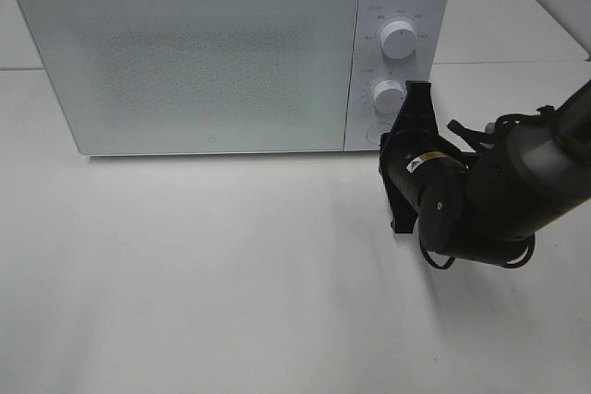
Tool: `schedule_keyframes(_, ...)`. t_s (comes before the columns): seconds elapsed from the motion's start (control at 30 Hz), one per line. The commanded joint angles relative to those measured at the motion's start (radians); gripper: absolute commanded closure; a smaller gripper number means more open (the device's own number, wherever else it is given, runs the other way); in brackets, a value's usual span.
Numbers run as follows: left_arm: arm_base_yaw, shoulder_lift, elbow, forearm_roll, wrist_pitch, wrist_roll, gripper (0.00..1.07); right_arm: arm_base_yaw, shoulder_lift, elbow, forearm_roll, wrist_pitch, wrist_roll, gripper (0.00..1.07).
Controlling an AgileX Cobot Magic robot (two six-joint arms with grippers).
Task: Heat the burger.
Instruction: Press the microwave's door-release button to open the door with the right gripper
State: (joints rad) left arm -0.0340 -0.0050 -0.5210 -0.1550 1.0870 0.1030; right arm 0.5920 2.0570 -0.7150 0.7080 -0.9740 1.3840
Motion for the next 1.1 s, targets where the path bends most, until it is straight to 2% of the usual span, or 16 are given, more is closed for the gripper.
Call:
schedule_keyframes(0.03, 0.002, -0.016, 0.0, -0.007, -0.013, -0.001, 0.06, -0.016, 0.027, -0.038, -0.021, 0.027, 0.005, 1.07)
schedule_keyframes(0.37, 0.002, -0.016, 0.0, -0.007, -0.013, -0.001, 0.06, -0.068, 0.072, -0.108, -0.05, 0.054, 0.001, 1.07)
schedule_keyframes(0.8, 0.002, -0.016, 0.0, -0.007, -0.013, -0.001, 0.06, -0.068, 0.098, -0.156, -0.054, 0.076, 0.016, 1.07)
schedule_keyframes(1.1, 0.002, -0.016, 0.0, -0.007, -0.013, -0.001, 0.06, -0.068, 0.098, -0.172, -0.033, -0.061, -0.027, 1.07)
